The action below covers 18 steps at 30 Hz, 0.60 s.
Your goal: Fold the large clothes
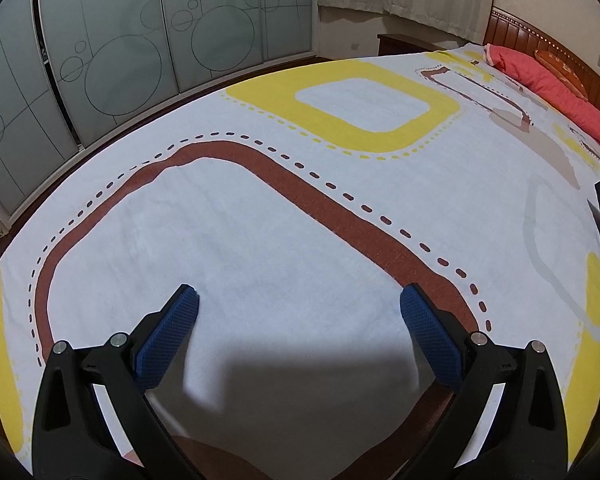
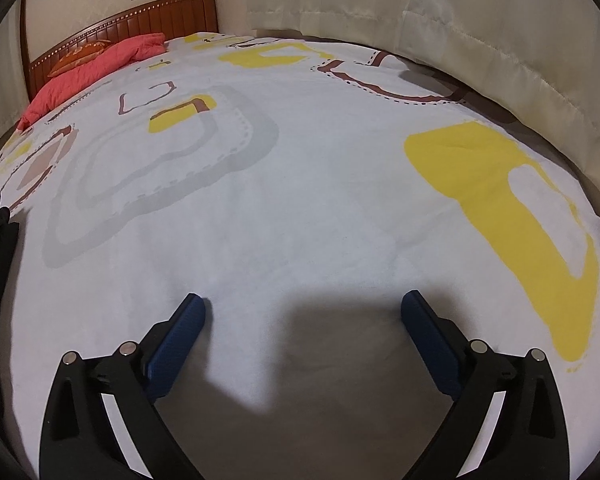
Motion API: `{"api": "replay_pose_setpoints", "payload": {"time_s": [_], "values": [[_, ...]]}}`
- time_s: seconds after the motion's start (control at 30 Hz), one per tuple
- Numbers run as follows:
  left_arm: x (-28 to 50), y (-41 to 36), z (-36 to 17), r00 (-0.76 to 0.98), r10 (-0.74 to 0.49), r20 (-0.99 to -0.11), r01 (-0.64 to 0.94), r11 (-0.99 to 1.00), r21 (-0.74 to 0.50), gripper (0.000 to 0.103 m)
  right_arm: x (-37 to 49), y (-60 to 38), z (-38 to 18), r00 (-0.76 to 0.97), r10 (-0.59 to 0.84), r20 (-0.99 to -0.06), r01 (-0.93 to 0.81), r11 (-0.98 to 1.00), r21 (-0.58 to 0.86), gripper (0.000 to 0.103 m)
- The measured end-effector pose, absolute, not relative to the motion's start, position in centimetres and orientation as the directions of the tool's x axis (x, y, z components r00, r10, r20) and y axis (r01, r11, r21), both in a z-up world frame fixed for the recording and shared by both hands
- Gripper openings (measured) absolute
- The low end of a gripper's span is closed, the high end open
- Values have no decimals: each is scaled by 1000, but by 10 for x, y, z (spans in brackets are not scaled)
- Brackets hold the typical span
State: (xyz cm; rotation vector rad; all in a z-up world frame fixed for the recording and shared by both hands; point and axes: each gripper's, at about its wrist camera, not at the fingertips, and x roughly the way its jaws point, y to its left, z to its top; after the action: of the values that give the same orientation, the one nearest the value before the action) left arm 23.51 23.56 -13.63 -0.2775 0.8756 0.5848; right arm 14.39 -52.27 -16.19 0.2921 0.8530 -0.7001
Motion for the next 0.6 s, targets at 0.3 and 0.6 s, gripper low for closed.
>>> {"api": "replay_pose_setpoints", "payload": {"time_s": [0.3, 0.6], "values": [[238, 233, -136, 495, 370, -786, -586, 810, 13, 101, 144, -524, -162, 455, -446, -771, 670, 742, -35, 98], [237, 233, -136, 495, 371, -786, -586, 810, 13, 101, 144, -523, -163, 455, -446, -771, 670, 742, -33, 98]]}}
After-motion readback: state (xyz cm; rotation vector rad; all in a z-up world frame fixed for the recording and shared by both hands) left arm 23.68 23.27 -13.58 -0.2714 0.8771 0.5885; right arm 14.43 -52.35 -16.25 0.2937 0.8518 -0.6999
